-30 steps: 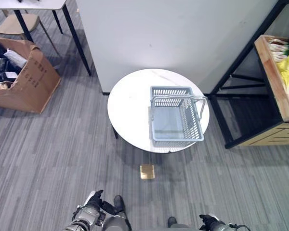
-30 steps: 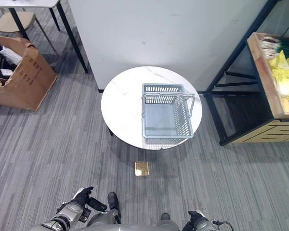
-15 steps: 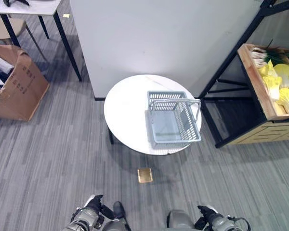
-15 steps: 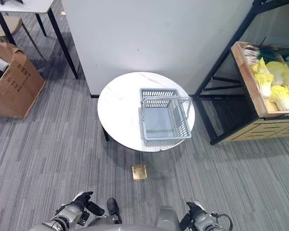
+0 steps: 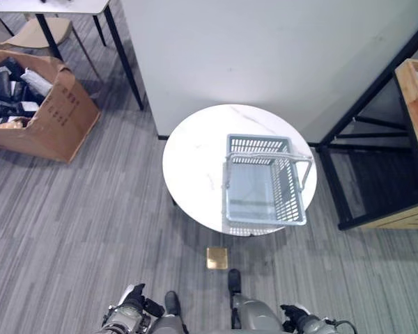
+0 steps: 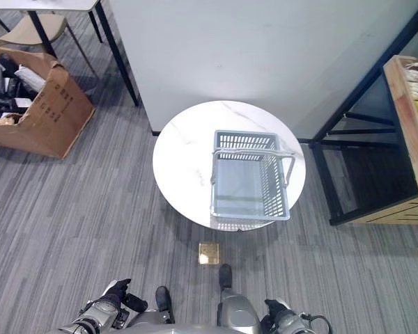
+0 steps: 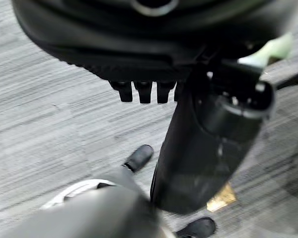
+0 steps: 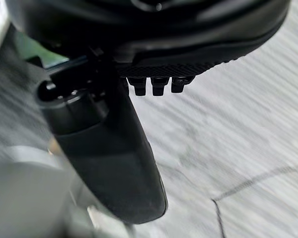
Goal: Get the vegetables into the basket
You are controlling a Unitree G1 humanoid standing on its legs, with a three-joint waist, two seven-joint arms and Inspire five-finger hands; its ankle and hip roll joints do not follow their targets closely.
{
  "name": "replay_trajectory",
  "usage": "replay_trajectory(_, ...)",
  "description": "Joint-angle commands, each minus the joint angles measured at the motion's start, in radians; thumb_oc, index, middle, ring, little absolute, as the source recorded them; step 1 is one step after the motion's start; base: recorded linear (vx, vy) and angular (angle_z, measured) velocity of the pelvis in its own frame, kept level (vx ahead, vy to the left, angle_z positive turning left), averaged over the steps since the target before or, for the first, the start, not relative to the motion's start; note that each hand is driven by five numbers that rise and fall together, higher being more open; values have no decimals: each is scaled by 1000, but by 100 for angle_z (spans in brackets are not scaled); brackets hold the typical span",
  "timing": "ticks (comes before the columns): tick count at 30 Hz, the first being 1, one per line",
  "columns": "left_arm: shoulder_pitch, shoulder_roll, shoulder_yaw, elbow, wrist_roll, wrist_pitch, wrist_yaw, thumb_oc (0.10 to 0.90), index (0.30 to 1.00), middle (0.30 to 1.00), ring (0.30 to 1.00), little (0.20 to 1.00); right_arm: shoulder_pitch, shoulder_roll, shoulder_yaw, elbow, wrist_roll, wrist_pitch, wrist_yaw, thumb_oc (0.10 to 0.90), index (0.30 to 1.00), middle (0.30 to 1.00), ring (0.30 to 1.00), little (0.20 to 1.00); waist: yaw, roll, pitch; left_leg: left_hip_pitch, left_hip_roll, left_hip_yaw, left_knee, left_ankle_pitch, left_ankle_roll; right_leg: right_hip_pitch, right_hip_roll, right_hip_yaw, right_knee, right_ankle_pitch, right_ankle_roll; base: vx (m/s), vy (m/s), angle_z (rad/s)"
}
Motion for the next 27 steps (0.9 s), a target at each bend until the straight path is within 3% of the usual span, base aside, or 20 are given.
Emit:
replay_trajectory(1, -19, 6, -26, 32, -1, 11, 16, 900, 1000, 1000, 1000, 1000, -69, -18, 2, 13, 41, -12, -20, 900, 1000, 1000, 1000, 1000, 5, 24, 15, 38, -23, -46, 4, -28, -31, -17, -84, 47, 66, -40, 118, 33, -84, 6)
replay_trajectory(4, -8, -1, -13, 32, -19, 7, 29, 900, 1000, 1000, 1000, 1000, -77, -45, -18, -98, 80, -29, -50, 900, 1000, 1000, 1000, 1000, -6, 29, -1, 43, -15, -39, 4, -24, -39, 3, -70, 51, 57, -49, 109, 24, -60, 0)
replay_trajectory(7, 20, -3, 8, 2, -36, 2, 37, 900, 1000, 1000, 1000, 1000, -54, -119, -62, -351, 92, -39, -78, 900, 1000, 1000, 1000, 1000, -22, 34, -8, 54, -10, -25, 4, -24, -44, 21, -60, 60, 41, -52, 106, 16, -23, -6)
replay_trajectory(11, 41, -9, 14, -20, -40, -2, 30, 900, 1000, 1000, 1000, 1000, -39, -163, -96, -477, 82, -38, -86, 900, 1000, 1000, 1000, 1000, -24, 37, -15, 65, -8, -18, 4, -27, -44, 36, -58, 58, 29, -50, 107, 25, -10, -6)
replay_trajectory(19, 62, -22, 9, -61, -25, -4, 18, 900, 1000, 1000, 1000, 1000, -78, -278, -118, -732, -44, -46, -89, 900, 1000, 1000, 1000, 1000, -15, 32, -22, 79, -9, -18, 4, -34, -42, 58, -58, 52, 18, -47, 109, -1, 4, -1)
replay_trajectory(21, 69, -26, 7, -73, -22, -4, 13, 900, 1000, 1000, 1000, 1000, -120, -344, -119, -840, -132, -51, -97, 900, 1000, 1000, 1000, 1000, -3, 24, -22, 82, -10, -21, 4, -37, -41, 66, -60, 49, 18, -45, 110, 0, 0, 0)
replay_trajectory(27, 80, -24, 14, -89, -26, 4, 17, 900, 1000, 1000, 1000, 1000, -180, -407, -136, -995, -200, -50, -105, 900, 1000, 1000, 1000, 1000, 16, 13, -22, 84, -9, -27, 4, -42, -39, 73, -63, 42, 18, -45, 112, -4, 9, 4)
